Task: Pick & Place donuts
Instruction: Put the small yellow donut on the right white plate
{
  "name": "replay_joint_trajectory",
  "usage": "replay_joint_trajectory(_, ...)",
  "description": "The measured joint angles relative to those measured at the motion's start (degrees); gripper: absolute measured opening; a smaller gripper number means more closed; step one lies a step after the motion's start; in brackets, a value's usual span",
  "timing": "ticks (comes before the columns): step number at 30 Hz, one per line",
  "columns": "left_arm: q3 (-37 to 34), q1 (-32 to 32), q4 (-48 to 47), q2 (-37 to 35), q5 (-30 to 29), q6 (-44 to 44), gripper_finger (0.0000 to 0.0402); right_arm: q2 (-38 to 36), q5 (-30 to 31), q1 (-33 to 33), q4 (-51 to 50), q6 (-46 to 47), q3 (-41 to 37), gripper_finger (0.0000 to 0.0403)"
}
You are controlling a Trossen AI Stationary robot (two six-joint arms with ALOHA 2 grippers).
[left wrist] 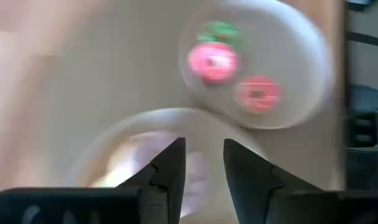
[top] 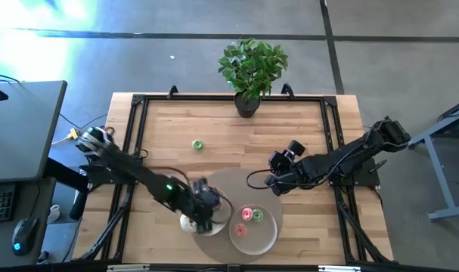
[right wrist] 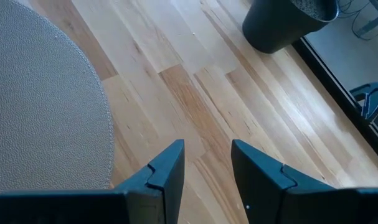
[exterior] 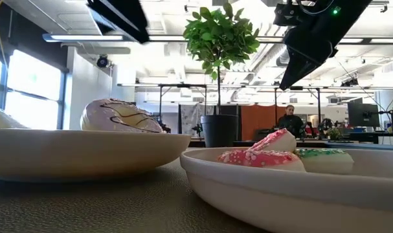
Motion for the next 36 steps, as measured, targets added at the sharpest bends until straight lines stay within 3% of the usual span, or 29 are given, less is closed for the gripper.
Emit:
replay_joint_trajectory(3,0.0,0.0,-10.1,-6.7,-7.2,-2.2,0.0097,0.0,0.0,0.0,0.0,0.0,0.0,0.0129)
replay_joint_trajectory(5,0.0,0.0,-17.0,-10.5,-8.5,-4.9,0.0095,0.0,0.0,0.0,0.0,0.0,0.0,0.0129)
replay_joint_trajectory(10,0.0,0.0,-34.1,-15.3,-7.4,-17.2,0.0095,0.0,0.0,0.0,0.2,0.0,0.0,0.0129)
replay_joint_trajectory(15,-2.5,0.0,-47.0,-15.7,-2.0,-28.2,0.0095,0.0,0.0,0.0,1.7,-0.2,0.0,0.0129)
replay_joint_trajectory(23,-18.4,0.0,-35.1,-15.7,5.7,-33.0,0.0095,0.0,0.0,0.0,4.2,-2.6,0.0,0.0129)
replay_joint_trajectory(29,-30.5,0.0,-23.6,-15.7,7.3,-33.1,0.0095,0.0,0.0,0.0,4.3,-3.0,0.0,0.0129)
replay_joint_trajectory(33,-35.4,0.0,-15.0,-15.7,7.2,-33.0,0.0095,0.0,0.0,0.0,4.8,-3.0,0.0,0.0129)
replay_joint_trajectory(36,-36.2,0.0,-13.5,-15.7,7.9,-33.0,0.0094,0.0,0.0,0.0,4.9,-3.0,0.0,0.0129)
